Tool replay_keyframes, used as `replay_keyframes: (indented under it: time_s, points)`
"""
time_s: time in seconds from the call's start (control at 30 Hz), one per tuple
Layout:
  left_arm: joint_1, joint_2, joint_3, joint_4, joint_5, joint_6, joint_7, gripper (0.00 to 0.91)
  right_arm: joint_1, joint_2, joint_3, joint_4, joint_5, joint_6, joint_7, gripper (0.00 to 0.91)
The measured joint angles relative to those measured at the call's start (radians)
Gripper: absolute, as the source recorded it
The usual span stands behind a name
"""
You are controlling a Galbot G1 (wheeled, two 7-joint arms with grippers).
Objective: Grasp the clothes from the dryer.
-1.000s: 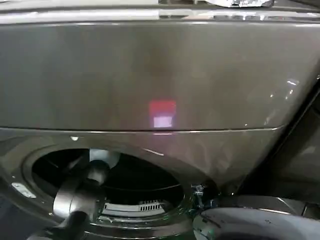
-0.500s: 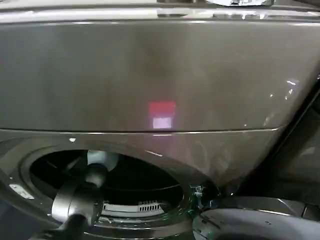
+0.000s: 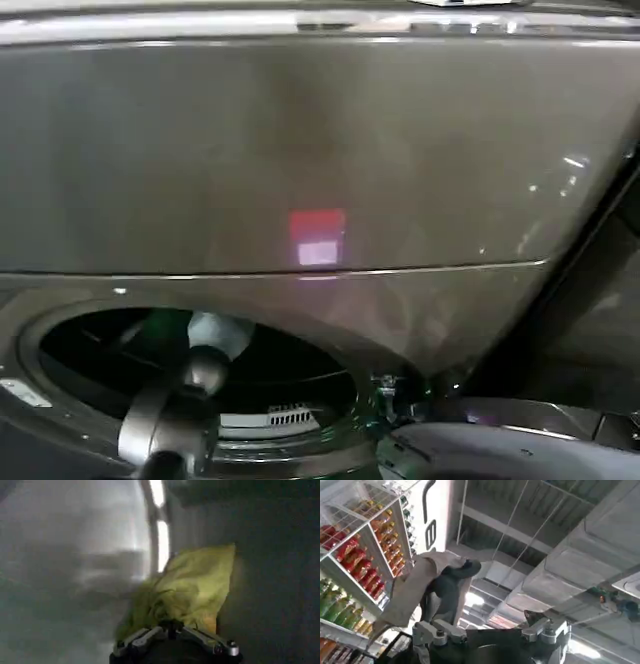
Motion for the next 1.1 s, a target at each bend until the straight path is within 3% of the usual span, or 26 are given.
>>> replay_keyframes:
  time_s: [0.43,1.1]
  points:
    - [0.148,-0.02,-0.017,-0.273,-0.288,0.062,-0.278,0.0,-0.004,0.0,0.002,-0.007,-0.003,0.014,-0.01,0.907]
    - [0.311,-0.02,-0.037,-0.488,-0.383,0.122,-0.369,0.0,-0.004,0.013,0.002,-0.004,-0.002,0.021,-0.01,0.907]
